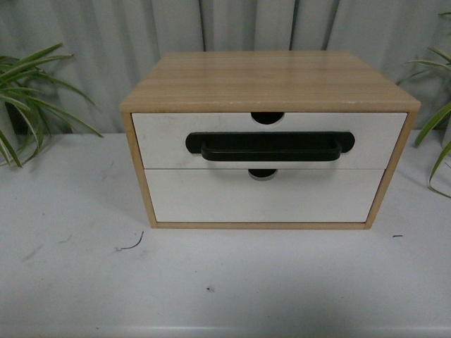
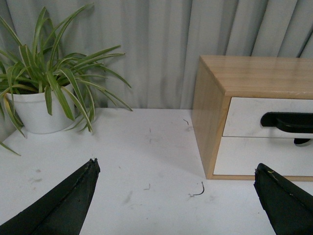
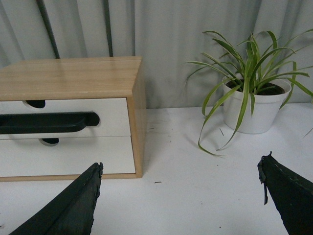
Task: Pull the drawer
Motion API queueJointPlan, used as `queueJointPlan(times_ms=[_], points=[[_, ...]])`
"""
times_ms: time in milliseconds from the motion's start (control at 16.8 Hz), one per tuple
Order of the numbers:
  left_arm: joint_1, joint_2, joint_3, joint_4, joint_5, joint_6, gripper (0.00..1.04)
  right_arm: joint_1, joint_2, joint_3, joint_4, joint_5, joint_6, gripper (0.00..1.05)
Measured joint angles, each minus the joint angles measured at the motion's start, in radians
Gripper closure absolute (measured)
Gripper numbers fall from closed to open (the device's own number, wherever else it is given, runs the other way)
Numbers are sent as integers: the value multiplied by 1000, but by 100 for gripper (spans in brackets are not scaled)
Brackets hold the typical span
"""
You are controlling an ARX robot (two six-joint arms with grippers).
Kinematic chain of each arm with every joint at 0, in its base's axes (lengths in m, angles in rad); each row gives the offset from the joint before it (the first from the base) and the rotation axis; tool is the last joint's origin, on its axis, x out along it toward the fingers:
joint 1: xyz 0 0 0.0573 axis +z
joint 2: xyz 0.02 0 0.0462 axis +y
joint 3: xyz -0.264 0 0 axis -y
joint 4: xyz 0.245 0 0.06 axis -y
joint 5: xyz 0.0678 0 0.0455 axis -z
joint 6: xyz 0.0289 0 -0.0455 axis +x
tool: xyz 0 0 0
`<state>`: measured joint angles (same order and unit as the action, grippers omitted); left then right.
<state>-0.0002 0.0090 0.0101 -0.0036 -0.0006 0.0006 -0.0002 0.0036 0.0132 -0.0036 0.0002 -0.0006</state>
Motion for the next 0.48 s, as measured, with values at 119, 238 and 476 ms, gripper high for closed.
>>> queueJointPlan(times_ms=[119,238,476], points=[[0,0,0,0,0,0,7,0,0,0,0,0,0,6],[0,0,0,0,0,0,7,0,0,0,0,0,0,6],[0,0,0,0,0,0,7,0,0,0,0,0,0,6]])
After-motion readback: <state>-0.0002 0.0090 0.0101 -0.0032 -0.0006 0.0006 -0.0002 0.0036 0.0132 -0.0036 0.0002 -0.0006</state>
